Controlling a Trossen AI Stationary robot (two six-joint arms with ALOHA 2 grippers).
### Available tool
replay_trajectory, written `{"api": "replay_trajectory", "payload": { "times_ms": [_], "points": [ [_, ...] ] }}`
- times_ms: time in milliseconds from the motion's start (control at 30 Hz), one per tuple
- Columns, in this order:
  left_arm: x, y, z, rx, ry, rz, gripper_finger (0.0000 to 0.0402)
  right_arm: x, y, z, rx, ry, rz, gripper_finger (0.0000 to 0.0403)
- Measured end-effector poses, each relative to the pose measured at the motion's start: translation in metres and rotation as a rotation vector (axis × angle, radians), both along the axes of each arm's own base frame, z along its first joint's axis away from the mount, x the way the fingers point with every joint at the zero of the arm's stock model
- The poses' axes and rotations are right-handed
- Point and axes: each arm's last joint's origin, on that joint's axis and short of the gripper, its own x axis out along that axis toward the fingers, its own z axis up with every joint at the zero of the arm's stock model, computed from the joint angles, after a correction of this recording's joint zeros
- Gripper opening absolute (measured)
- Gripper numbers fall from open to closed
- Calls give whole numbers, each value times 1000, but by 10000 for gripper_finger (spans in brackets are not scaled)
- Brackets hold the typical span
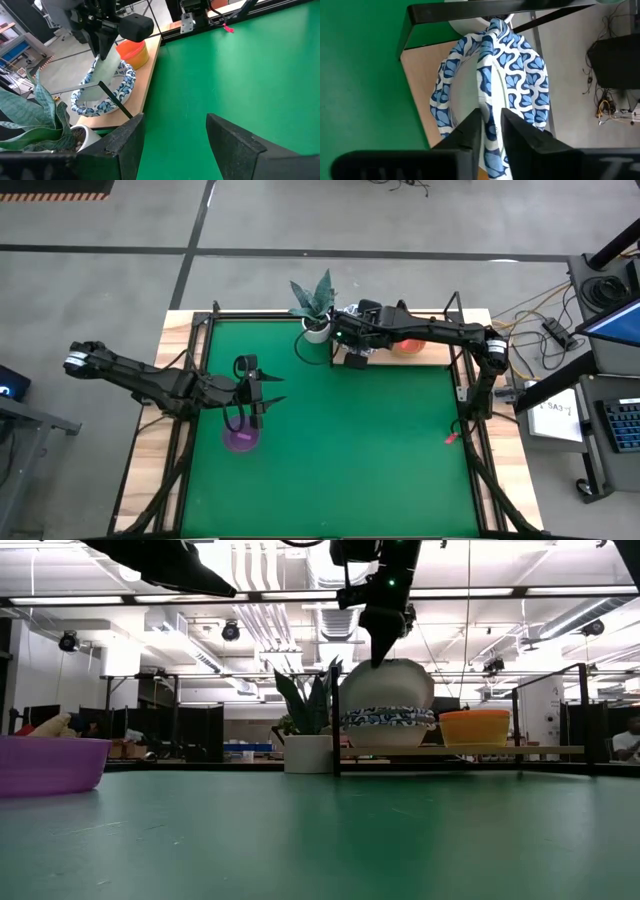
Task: Place and stack bowls onto a shelf
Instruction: Stack the white and blue bowl on top of the white and blue bowl
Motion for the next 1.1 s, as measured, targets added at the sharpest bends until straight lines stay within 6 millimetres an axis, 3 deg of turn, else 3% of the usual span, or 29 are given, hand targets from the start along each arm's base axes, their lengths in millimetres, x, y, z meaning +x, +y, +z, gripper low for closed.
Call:
{"api": "replay_trajectory", "payload": {
  "times_ms": [200, 367, 867, 1100],
  "points": [
    [0, 0, 0, 0, 0, 1, 194, 0, 0, 0, 3, -13, -15, 112],
    [0, 0, 0, 0, 0, 0, 194, 0, 0, 0, 8, -24, -32, 135],
    [0, 0, 0, 0, 0, 0, 194, 1, 2, 0, 17, -38, -50, 138],
    [0, 0, 0, 0, 0, 1, 194, -5, 9, 11, 81, -99, -45, 138]
  ]
}}
